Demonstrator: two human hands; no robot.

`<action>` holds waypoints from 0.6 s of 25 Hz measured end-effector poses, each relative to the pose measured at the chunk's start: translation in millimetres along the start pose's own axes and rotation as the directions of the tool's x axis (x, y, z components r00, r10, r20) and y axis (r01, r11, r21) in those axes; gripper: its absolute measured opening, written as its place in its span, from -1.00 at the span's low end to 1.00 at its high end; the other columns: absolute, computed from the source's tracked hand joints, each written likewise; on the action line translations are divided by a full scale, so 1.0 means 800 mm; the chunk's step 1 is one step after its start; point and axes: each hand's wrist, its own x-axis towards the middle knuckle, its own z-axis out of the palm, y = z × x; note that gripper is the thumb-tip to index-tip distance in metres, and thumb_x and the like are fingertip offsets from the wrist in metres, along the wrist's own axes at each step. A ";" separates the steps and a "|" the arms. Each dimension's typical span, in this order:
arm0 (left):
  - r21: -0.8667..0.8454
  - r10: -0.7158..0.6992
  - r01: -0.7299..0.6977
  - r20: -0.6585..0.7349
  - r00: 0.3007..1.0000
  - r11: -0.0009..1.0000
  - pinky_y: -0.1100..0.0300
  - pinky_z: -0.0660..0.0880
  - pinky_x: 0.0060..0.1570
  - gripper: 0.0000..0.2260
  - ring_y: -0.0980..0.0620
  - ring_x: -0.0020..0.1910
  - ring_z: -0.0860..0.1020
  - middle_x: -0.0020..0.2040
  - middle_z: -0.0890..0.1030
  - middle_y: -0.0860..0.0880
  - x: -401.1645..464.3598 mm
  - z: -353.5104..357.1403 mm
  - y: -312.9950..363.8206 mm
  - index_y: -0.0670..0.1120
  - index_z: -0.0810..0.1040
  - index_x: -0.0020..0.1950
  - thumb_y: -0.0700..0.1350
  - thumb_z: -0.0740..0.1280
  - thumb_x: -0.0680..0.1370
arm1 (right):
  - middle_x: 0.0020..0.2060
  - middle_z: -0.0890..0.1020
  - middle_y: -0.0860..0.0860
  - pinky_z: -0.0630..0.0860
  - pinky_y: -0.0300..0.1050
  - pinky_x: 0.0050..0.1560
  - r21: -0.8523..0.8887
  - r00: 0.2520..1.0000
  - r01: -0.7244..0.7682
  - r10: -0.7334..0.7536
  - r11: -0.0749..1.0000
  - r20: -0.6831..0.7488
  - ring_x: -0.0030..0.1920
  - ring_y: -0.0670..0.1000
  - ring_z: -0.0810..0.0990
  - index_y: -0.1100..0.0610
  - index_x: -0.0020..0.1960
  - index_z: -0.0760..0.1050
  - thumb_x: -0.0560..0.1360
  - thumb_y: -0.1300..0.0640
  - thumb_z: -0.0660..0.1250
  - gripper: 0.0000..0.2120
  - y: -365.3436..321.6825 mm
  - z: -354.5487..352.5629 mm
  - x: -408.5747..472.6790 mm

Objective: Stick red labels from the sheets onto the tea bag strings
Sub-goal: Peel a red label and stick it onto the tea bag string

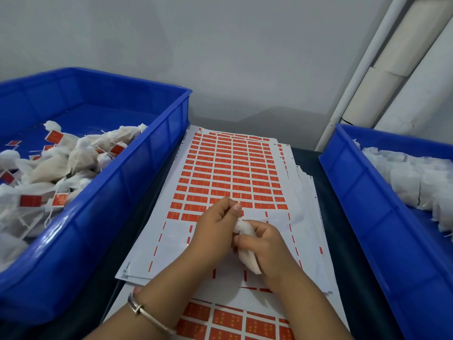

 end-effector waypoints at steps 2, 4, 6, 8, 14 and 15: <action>-0.118 -0.097 0.094 -0.021 0.995 0.989 0.25 0.59 -0.18 -0.80 0.08 -0.16 0.63 -0.20 0.64 0.05 0.001 0.000 0.001 -0.03 0.55 -0.14 -0.04 0.20 0.60 | -0.30 0.65 -0.01 0.52 -0.17 -0.24 0.076 0.997 -0.066 0.069 0.995 -0.043 -0.24 -0.03 0.58 0.01 -0.22 0.63 0.40 0.23 0.40 -0.87 0.001 -0.003 0.004; -0.151 -0.140 0.134 -0.027 0.990 0.979 0.31 0.56 -0.27 -0.80 0.11 -0.21 0.63 -0.25 0.63 0.08 0.002 0.002 0.002 -0.02 0.56 -0.16 -0.03 0.21 0.60 | -0.21 0.67 -0.01 0.53 -0.18 -0.25 0.081 0.994 -0.073 0.079 0.994 -0.072 -0.22 -0.01 0.61 -0.03 -0.10 0.52 0.41 0.22 0.42 -0.82 0.000 -0.008 0.004; -0.137 -0.153 0.147 -0.032 0.988 0.980 0.38 0.49 -0.35 -0.80 0.15 -0.25 0.63 -0.28 0.63 0.11 0.000 0.005 0.003 0.00 0.57 -0.15 -0.02 0.21 0.59 | -0.22 0.65 -0.14 0.51 -0.33 -0.29 -0.066 0.991 0.002 -0.011 0.998 -0.135 -0.20 -0.09 0.63 -0.09 -0.06 0.41 0.41 0.14 0.45 -0.74 0.001 -0.009 0.001; -0.146 -0.161 0.154 -0.035 0.986 0.977 0.41 0.47 -0.37 -0.80 0.16 -0.25 0.63 -0.24 0.65 0.10 0.001 0.005 0.004 -0.02 0.58 -0.11 -0.02 0.21 0.59 | -0.22 0.61 -0.29 0.49 -0.44 -0.31 -0.202 0.963 0.129 -0.171 0.971 -0.209 -0.12 -0.26 0.60 -0.12 -0.04 0.41 0.40 0.13 0.46 -0.71 0.001 -0.002 -0.003; -0.169 -0.173 0.165 -0.034 0.984 0.972 0.38 0.51 -0.32 -0.81 0.12 -0.20 0.65 -0.20 0.67 0.09 0.002 0.002 0.007 0.00 0.59 -0.10 -0.03 0.20 0.60 | -0.17 0.60 -0.26 0.51 -0.45 -0.29 -0.178 0.926 0.209 -0.253 0.962 -0.280 -0.08 -0.29 0.58 -0.13 -0.02 0.44 0.42 0.19 0.44 -0.71 0.004 0.005 -0.004; -0.148 -0.169 0.160 -0.047 0.985 0.976 0.38 0.51 -0.31 -0.82 0.13 -0.20 0.64 -0.19 0.66 0.10 0.001 0.005 0.007 0.01 0.58 -0.10 -0.02 0.21 0.59 | -0.17 0.61 -0.21 0.50 -0.43 -0.31 -0.081 0.949 0.171 -0.187 0.982 -0.253 -0.12 -0.27 0.60 -0.08 -0.02 0.44 0.43 0.22 0.43 -0.73 0.003 0.004 -0.003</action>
